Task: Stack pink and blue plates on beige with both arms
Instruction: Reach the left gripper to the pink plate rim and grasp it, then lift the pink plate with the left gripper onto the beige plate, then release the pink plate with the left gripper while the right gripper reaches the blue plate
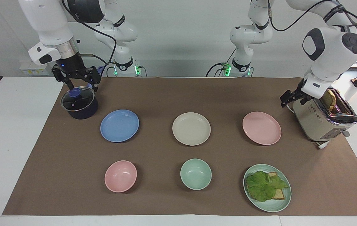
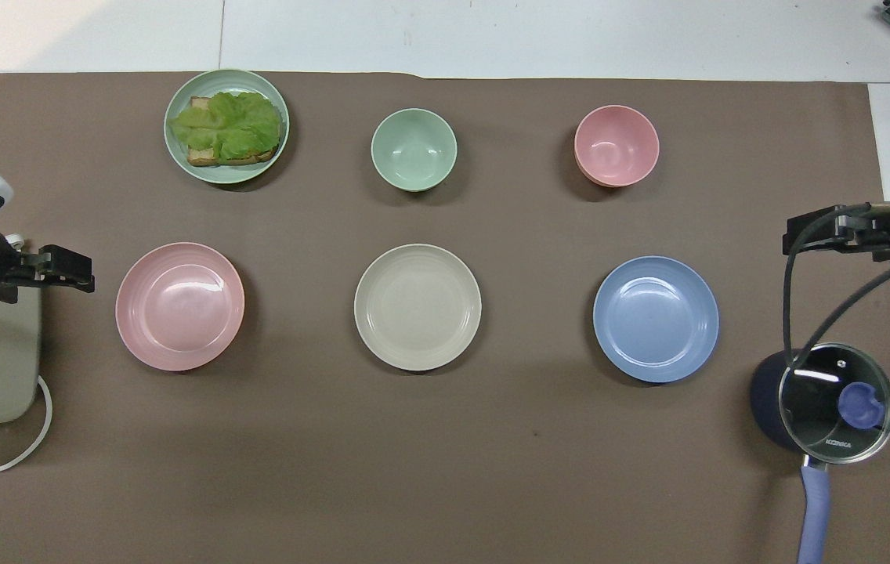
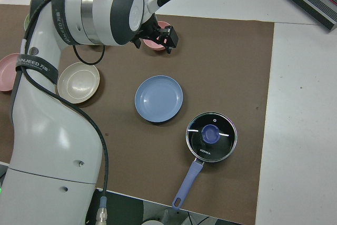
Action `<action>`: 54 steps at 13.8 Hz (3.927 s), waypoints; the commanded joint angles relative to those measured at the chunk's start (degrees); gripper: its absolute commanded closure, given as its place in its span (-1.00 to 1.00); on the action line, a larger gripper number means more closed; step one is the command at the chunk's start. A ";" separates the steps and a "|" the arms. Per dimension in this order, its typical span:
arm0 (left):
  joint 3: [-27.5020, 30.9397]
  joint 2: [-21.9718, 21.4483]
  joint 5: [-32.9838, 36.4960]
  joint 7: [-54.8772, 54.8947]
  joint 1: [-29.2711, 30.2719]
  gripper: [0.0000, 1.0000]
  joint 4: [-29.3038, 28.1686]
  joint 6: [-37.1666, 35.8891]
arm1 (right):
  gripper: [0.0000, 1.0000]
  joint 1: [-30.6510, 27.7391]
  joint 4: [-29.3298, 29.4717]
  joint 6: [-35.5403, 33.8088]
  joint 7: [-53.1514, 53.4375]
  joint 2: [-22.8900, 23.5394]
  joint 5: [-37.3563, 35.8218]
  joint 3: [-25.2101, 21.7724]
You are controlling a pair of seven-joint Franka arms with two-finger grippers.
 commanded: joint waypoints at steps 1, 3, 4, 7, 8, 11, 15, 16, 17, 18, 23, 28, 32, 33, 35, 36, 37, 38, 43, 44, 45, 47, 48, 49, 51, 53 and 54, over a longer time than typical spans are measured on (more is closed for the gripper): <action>-0.31 1.87 -0.53 -0.06 1.23 -1.00 -6.37 7.37 | -1.00 -1.17 -1.35 0.55 -2.29 -0.87 1.38 0.21; -0.31 4.87 -0.53 -0.06 1.23 -1.00 -6.91 10.19 | -1.00 -1.95 -1.98 0.81 -3.52 -1.14 1.47 0.30; -0.31 5.58 -0.53 -0.06 1.40 -1.00 -7.17 10.90 | -1.00 -2.05 -2.06 0.81 -3.69 -1.14 1.47 0.30; -0.31 7.16 -0.53 -0.15 2.28 -1.00 -9.98 14.23 | -1.00 -1.96 -2.15 0.81 -3.61 -1.31 1.38 0.30; -0.31 7.08 -0.53 -0.15 2.28 -1.00 -11.21 14.59 | -1.00 -1.96 -2.24 0.73 -3.70 -1.31 1.38 0.30; -0.31 7.17 -0.62 -0.50 2.37 -1.00 -13.42 15.56 | -1.00 -1.96 -2.68 0.73 -3.70 -1.66 1.38 0.30; -0.40 6.73 -0.62 -0.42 2.11 0.50 -13.94 13.63 | -1.00 -1.87 -2.86 0.73 -3.70 -1.84 1.38 0.30; -0.40 6.73 -0.62 -0.42 2.11 1.00 -13.94 13.63 | -1.00 -1.96 -2.86 0.73 -3.70 -1.84 1.38 0.30; -0.31 6.73 -0.62 -0.68 1.76 1.00 -13.94 13.54 | -1.00 -1.96 -2.86 0.73 -3.70 -1.93 1.38 0.30; -0.40 6.73 -0.62 -0.68 1.84 1.00 -13.94 13.45 | -1.00 -1.96 -2.94 0.73 -3.70 -1.93 1.38 0.30; -0.40 6.90 -0.62 -0.15 1.93 1.00 -12.98 11.18 | -1.00 -1.96 -2.94 0.73 -3.70 -1.93 1.38 0.30; -0.75 7.08 -5.87 -1.03 1.41 1.00 -0.80 -3.38 | -1.00 -1.96 -3.30 0.64 -3.69 -2.11 1.38 0.30; -1.62 5.76 -9.75 -11.98 -3.67 1.00 4.78 -10.89 | -1.00 -1.96 -3.29 0.73 -3.70 -2.11 1.38 0.30; -2.06 5.41 -10.97 -15.85 -6.04 1.00 4.78 -10.46 | -1.00 -1.87 -3.30 0.73 -3.70 -2.11 1.38 0.30; -2.77 5.41 -13.00 -23.06 -11.84 1.00 4.51 -6.61 | -1.00 -1.96 -3.30 0.73 -3.70 -2.11 1.38 0.30; -2.95 5.32 -14.05 -26.40 -14.48 1.00 3.90 -3.11 | -1.00 -1.96 -3.30 0.73 -3.70 -2.11 1.38 0.30; -2.95 5.41 -14.67 -28.78 -17.20 1.00 3.29 -0.72 | -1.00 -1.96 -3.30 0.81 -3.70 -2.11 1.38 0.30; -2.95 5.93 -15.11 -29.67 -19.23 1.00 2.33 1.48 | -1.00 -1.96 -3.30 0.73 -3.70 -2.11 1.38 0.30; -2.95 9.97 -16.70 -29.95 -25.92 1.00 -4.19 18.61 | -1.00 -2.05 -3.30 0.99 -3.78 -2.11 1.38 0.21; -2.95 10.41 -16.70 -30.03 -26.36 1.00 -4.19 19.42 | -1.00 -2.05 -3.38 1.08 -3.78 -2.11 1.38 0.21; -2.95 10.42 -16.70 -29.95 -26.54 1.00 -4.28 19.52 | -1.00 -2.05 -3.38 0.99 -3.78 -2.11 1.38 0.30; -2.95 10.50 -16.70 -29.42 -26.46 -0.10 -4.28 19.69 | -1.00 -2.13 -3.65 1.16 -3.78 -2.11 1.38 0.21; -2.95 10.51 -16.70 -29.33 -26.46 -0.99 -4.19 19.95 | -1.00 -2.14 -3.82 1.43 -3.87 -2.19 1.38 0.21; -2.86 10.68 -16.70 -29.51 -26.46 -1.00 -3.84 19.96 | -1.00 -2.14 -4.61 2.82 -3.87 -2.63 1.38 0.21; -2.77 10.77 -16.61 -29.07 -25.58 -1.00 -3.40 19.69 | -1.00 -2.22 -7.76 5.29 -4.05 -3.86 1.38 0.21; -2.24 10.42 -15.04 -29.07 -23.49 -1.00 -1.91 18.82 | -1.00 -3.10 -10.93 6.69 -6.06 -4.39 1.38 0.30; -2.33 10.07 -12.16 -27.41 -20.94 -1.00 -0.86 18.03 | -1.00 -3.28 -13.47 9.31 -6.42 -4.39 1.47 0.21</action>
